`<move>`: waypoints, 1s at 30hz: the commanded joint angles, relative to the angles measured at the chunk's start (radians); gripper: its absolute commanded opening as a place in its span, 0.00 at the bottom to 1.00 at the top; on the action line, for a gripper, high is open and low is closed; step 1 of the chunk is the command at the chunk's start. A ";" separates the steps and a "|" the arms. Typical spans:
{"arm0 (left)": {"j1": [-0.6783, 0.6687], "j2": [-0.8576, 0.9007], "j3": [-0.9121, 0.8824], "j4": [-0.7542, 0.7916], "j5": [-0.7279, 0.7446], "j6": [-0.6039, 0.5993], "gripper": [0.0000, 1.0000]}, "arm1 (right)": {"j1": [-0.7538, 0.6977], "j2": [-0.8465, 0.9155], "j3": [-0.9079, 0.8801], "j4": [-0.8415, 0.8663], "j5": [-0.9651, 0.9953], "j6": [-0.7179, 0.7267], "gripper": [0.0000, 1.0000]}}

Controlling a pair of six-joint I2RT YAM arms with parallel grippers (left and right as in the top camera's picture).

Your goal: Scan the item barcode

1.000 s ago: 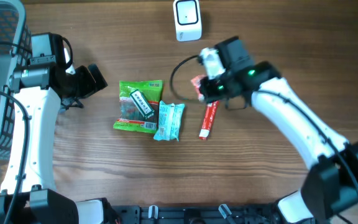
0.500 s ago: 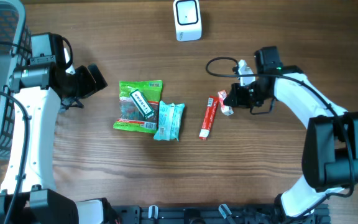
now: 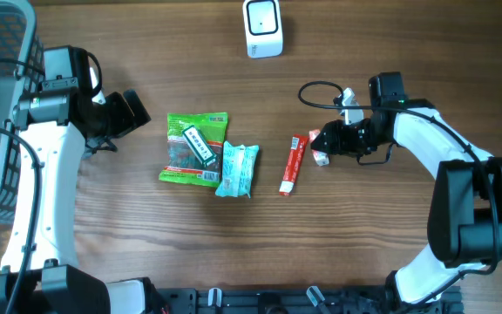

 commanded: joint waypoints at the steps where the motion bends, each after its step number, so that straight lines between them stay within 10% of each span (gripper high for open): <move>1: 0.004 0.006 -0.003 0.000 0.012 0.019 1.00 | 0.000 -0.005 0.035 -0.015 0.018 -0.008 0.54; 23: 0.004 0.006 -0.003 0.000 0.012 0.019 1.00 | 0.226 -0.111 0.100 -0.132 0.632 0.103 0.63; 30: 0.004 0.006 -0.003 0.000 0.012 0.019 1.00 | 0.226 -0.101 0.033 -0.049 0.525 0.097 0.57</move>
